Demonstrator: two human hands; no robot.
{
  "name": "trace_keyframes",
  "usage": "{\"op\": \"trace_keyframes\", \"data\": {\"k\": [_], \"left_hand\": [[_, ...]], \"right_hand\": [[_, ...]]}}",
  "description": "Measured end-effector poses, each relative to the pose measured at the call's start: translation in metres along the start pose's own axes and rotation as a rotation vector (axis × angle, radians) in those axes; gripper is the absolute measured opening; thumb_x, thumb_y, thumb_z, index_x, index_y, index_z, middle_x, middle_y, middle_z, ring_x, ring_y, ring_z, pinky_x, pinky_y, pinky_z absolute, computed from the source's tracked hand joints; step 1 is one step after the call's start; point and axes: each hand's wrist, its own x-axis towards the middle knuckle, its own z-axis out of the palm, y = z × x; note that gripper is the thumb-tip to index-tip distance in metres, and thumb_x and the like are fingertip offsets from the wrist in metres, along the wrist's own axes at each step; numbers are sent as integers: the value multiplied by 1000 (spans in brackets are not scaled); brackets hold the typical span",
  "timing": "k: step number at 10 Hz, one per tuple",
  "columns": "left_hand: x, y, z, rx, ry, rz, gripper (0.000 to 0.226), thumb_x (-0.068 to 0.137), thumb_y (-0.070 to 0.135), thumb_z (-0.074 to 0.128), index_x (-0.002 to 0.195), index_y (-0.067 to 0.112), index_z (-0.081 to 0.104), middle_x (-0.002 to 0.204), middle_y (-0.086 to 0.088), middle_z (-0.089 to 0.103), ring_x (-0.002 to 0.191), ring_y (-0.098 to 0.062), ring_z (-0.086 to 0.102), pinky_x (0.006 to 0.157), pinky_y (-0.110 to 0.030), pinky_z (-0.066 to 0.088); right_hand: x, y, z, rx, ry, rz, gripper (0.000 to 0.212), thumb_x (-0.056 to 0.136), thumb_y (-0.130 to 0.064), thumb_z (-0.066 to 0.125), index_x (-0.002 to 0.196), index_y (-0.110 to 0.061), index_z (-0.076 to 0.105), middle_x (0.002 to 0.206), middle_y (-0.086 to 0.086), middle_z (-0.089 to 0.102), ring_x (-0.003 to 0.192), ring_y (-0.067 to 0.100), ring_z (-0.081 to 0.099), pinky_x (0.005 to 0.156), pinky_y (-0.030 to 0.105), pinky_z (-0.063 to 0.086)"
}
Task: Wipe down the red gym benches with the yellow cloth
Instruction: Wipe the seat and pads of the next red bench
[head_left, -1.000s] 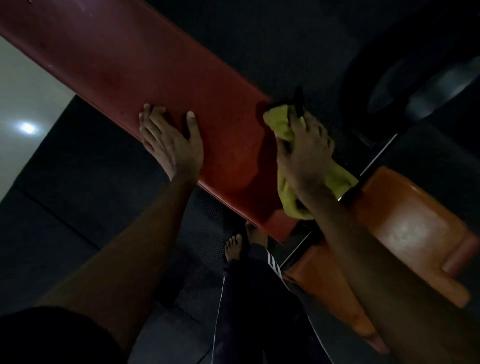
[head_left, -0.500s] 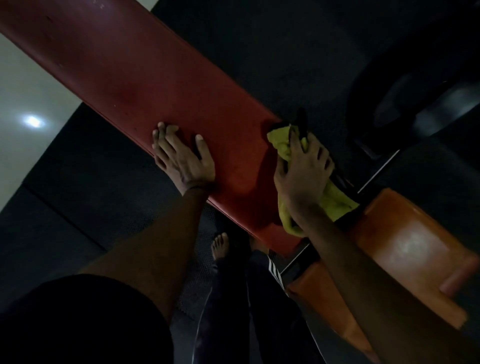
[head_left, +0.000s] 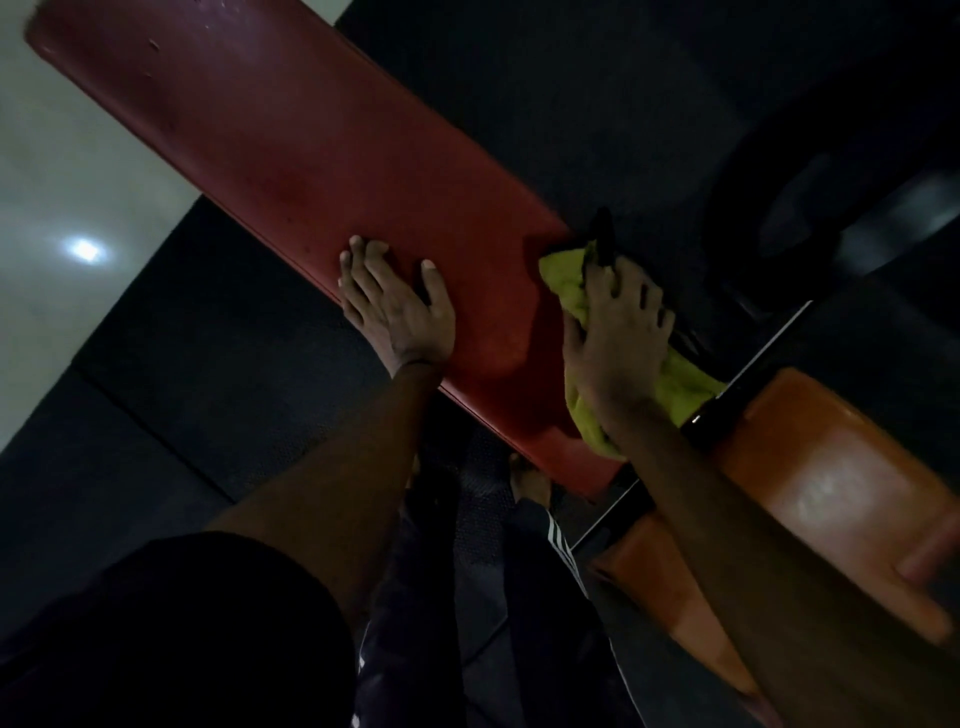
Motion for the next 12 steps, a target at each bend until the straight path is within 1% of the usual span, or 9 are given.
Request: {"op": "trace_keyframes", "data": {"k": [2,3,4,5,6,7,9,11,12], "left_hand": [[20,-15,-21,-88,-107,141,50,94,45,54,133,15,50,147,-11,44,136,-32,37,111,-57,29],[67,-63,-50,50,-242,368,71,97,57,52,153,17,32,160,-10,27,148,-32,23,119,-59,14],[100,-95,-67,129,-335,450,88,94,69,48,160,21,16,168,-6,11,154,-28,8,122,-55,3],[127,-120,-76,151,-443,572,92,93,72,44,162,26,5,170,-1,1,156,-22,0,123,-54,2],[127,-122,-71,75,-465,568,91,93,70,49,162,29,5,170,1,1,156,-21,-1,123,-55,5],[126,-125,-62,8,-448,555,91,92,70,52,161,29,11,170,-1,6,156,-24,3,123,-55,11],[132,-129,-66,-28,-430,600,87,91,71,48,161,29,17,169,-1,13,155,-25,9,123,-57,13],[128,-134,-59,-47,-417,603,84,94,68,49,161,31,13,169,1,8,155,-23,6,121,-61,13],[126,-132,-56,-84,-432,567,82,96,63,52,161,30,14,169,3,6,156,-22,3,121,-60,13]], "right_hand": [[-71,-41,28,21,-35,-199,71,75,-27,81,141,-26,54,147,8,51,130,36,49,95,51,46],[-55,-45,28,1,3,-288,72,80,-33,78,146,-28,49,148,8,51,135,34,47,105,51,40],[-25,-30,22,-1,57,-166,65,88,-40,68,147,-22,47,152,12,47,142,33,40,116,54,30],[-13,-38,24,72,115,113,59,92,-44,59,143,-15,52,154,12,44,147,30,34,118,54,27],[-6,-62,27,72,136,154,59,91,-42,59,144,-17,51,155,12,43,146,32,35,116,54,31],[-5,-113,34,-5,79,-161,62,84,-38,67,142,-20,53,153,12,46,142,35,40,112,53,37],[-48,-133,44,-137,-113,-635,56,79,-27,75,133,-27,60,159,4,36,146,30,32,118,49,28],[-79,-89,40,-255,-150,-673,64,74,-17,82,134,-27,62,161,2,34,147,29,33,118,50,30],[-68,-106,39,-248,-153,-663,64,78,-19,77,138,-30,58,163,0,29,150,28,26,120,49,24]]}}
